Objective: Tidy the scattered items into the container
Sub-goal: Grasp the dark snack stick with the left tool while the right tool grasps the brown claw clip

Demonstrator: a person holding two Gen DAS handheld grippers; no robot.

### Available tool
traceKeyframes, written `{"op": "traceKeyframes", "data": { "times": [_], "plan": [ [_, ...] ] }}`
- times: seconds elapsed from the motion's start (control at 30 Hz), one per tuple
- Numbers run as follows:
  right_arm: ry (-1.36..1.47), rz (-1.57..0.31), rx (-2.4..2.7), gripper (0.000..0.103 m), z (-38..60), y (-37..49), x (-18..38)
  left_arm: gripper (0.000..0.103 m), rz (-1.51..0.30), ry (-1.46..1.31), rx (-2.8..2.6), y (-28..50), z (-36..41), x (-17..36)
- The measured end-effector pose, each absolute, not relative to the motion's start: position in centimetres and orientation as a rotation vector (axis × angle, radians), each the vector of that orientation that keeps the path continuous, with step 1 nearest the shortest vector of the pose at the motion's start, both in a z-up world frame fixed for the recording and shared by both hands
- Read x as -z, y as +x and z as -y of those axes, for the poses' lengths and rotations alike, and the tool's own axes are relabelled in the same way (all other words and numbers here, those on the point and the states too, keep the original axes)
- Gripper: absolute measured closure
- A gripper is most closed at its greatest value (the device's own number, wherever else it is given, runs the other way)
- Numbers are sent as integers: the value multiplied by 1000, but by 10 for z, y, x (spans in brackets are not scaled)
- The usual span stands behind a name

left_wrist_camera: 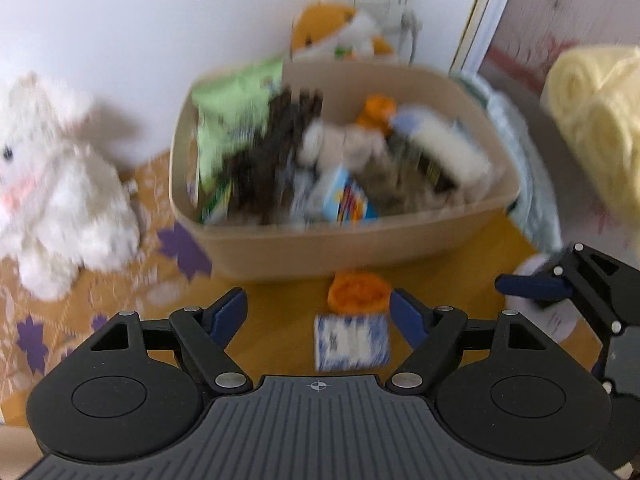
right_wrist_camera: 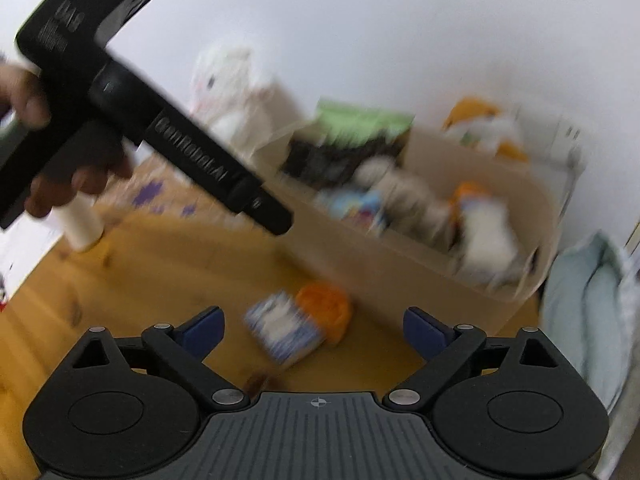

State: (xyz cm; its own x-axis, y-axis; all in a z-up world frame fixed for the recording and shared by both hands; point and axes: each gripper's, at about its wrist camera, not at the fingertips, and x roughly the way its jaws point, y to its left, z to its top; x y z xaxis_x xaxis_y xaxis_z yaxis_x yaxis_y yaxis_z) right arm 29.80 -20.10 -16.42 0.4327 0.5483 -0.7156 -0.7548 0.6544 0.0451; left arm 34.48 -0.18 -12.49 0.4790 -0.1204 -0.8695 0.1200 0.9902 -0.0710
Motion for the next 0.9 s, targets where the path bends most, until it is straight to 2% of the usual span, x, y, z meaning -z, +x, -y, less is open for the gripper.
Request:
{"op": "traceKeyframes", "data": {
  "times": [0.2,0.47,0.67,0.9],
  "plan": [
    [-305,-859,-829,6,191,278,194,23,-1132,-50,118,322,-8,153],
    [-398,-880,-894,6,213,259,199,23,-1234,-115,87,267,-18,178],
    [-411,-919,-874,6,243,251,201,23,-1318,-368,-75,223,-21,189],
    [-423,-915,-858,6,257,247,199,24,-1293,-647,-298,195,0,193]
  ]
}}
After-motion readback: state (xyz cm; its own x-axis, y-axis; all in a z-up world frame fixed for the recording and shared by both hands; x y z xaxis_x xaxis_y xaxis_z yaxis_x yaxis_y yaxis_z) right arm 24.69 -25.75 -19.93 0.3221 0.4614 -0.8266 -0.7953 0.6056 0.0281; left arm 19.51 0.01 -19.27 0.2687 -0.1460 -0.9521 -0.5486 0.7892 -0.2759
